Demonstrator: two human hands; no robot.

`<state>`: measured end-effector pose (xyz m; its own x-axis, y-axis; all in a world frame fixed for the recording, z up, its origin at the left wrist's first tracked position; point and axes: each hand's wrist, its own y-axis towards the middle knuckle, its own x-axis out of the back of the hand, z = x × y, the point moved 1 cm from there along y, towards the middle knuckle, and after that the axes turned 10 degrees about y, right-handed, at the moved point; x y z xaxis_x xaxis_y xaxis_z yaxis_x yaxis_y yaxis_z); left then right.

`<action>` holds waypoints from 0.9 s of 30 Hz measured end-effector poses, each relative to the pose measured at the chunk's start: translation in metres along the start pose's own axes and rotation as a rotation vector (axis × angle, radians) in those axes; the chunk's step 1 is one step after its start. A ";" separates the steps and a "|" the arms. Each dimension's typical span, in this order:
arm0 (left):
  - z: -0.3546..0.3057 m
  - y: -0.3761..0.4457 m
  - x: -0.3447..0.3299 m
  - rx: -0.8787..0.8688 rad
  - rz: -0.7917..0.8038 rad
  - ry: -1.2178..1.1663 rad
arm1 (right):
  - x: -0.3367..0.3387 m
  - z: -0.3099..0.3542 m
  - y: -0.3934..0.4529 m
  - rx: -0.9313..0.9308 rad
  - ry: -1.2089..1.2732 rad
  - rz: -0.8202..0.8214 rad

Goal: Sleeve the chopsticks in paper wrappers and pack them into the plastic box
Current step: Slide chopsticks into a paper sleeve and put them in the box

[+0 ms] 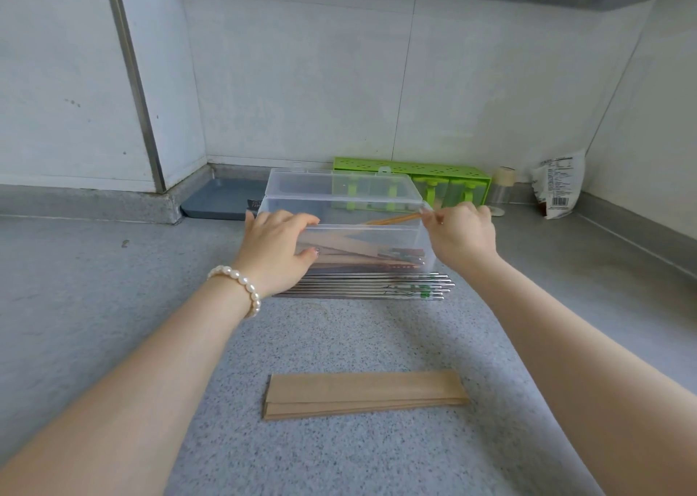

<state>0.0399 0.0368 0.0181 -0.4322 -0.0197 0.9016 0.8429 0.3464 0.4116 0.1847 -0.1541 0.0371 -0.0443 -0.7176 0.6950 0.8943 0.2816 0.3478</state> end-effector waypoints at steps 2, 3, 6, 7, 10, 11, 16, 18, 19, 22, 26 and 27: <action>-0.001 -0.001 0.000 -0.013 -0.059 0.025 | -0.002 0.000 -0.003 0.079 0.067 0.003; -0.002 -0.001 0.001 -0.031 -0.129 0.017 | -0.002 -0.001 -0.004 0.101 0.162 -0.007; -0.008 -0.005 0.007 -0.136 -0.342 -0.095 | 0.003 -0.006 -0.006 0.099 0.336 0.017; -0.012 -0.006 0.008 -0.174 -0.347 -0.141 | 0.004 -0.009 -0.006 0.077 0.367 0.035; -0.024 -0.014 0.009 -0.255 -0.158 -0.236 | 0.008 -0.019 -0.006 0.000 0.441 0.026; -0.028 -0.016 0.009 -0.268 -0.062 -0.249 | 0.010 -0.023 -0.006 -0.027 0.475 0.002; -0.045 -0.026 0.007 -0.301 0.450 -0.263 | 0.022 -0.034 -0.007 -0.078 0.439 0.149; -0.052 -0.031 0.005 -0.337 0.577 -0.223 | 0.022 -0.034 -0.010 -0.059 0.290 0.318; -0.055 -0.032 0.004 -0.356 0.608 -0.199 | 0.020 -0.033 -0.012 -0.042 0.217 0.382; -0.058 -0.035 0.003 -0.385 0.627 -0.148 | 0.010 -0.032 -0.015 0.047 0.064 0.481; -0.060 -0.037 0.001 -0.401 0.656 -0.135 | -0.006 -0.035 -0.016 0.095 0.021 0.564; -0.060 -0.038 0.000 -0.406 0.664 -0.134 | -0.008 -0.036 -0.016 0.096 0.017 0.568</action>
<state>0.0274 -0.0326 0.0111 0.1893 0.1939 0.9626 0.9781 -0.1236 -0.1674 0.1866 -0.1756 0.0036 0.4390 -0.4470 0.7794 0.7314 0.6817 -0.0210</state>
